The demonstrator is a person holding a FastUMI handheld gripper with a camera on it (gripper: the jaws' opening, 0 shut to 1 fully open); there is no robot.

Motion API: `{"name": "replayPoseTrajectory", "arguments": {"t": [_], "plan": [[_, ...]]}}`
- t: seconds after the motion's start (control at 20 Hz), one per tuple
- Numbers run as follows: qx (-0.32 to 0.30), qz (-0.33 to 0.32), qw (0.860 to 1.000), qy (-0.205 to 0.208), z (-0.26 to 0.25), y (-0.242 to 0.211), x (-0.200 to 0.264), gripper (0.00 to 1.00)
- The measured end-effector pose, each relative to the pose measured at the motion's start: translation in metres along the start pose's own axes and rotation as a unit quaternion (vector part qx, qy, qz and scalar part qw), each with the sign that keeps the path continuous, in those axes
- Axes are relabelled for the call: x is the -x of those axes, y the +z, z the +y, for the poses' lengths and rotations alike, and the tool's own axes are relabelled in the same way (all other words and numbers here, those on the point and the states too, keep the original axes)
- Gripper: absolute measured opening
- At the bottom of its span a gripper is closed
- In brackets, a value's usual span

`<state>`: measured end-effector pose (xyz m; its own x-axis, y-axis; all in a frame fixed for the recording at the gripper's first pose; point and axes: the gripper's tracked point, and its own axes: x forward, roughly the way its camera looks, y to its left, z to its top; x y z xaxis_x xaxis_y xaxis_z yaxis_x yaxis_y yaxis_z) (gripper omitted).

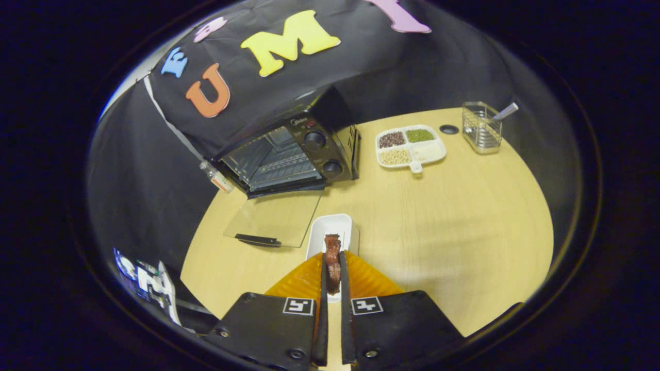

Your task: Open the toaster oven, put the food inside, and close the toaster oven door.

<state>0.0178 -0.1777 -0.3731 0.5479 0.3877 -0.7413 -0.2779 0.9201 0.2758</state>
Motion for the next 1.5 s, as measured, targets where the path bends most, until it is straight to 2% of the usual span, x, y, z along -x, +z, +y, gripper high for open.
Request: {"name": "replayPoseTrajectory", "arguments": {"t": [0.25, 0.45, 0.65, 0.75, 0.9, 1.1, 1.5], "plan": [[0.094, -0.063, 0.993, -0.036, 0.054, 0.019, 0.025, 0.13], [0.156, -0.115, 0.980, -0.044, 0.115, 0.033, 0.018, 0.13], [0.117, -0.180, 0.977, -0.016, 0.168, 0.059, -0.018, 0.13], [0.083, -0.205, 0.975, -0.012, 0.178, 0.070, -0.042, 0.13], [0.036, -0.219, 0.975, -0.010, 0.186, 0.083, -0.080, 0.13], [0.008, -0.246, 0.969, -0.016, 0.185, 0.103, -0.125, 0.13], [-0.087, -0.276, 0.957, 0.035, 0.197, 0.133, -0.208, 0.13]]}}
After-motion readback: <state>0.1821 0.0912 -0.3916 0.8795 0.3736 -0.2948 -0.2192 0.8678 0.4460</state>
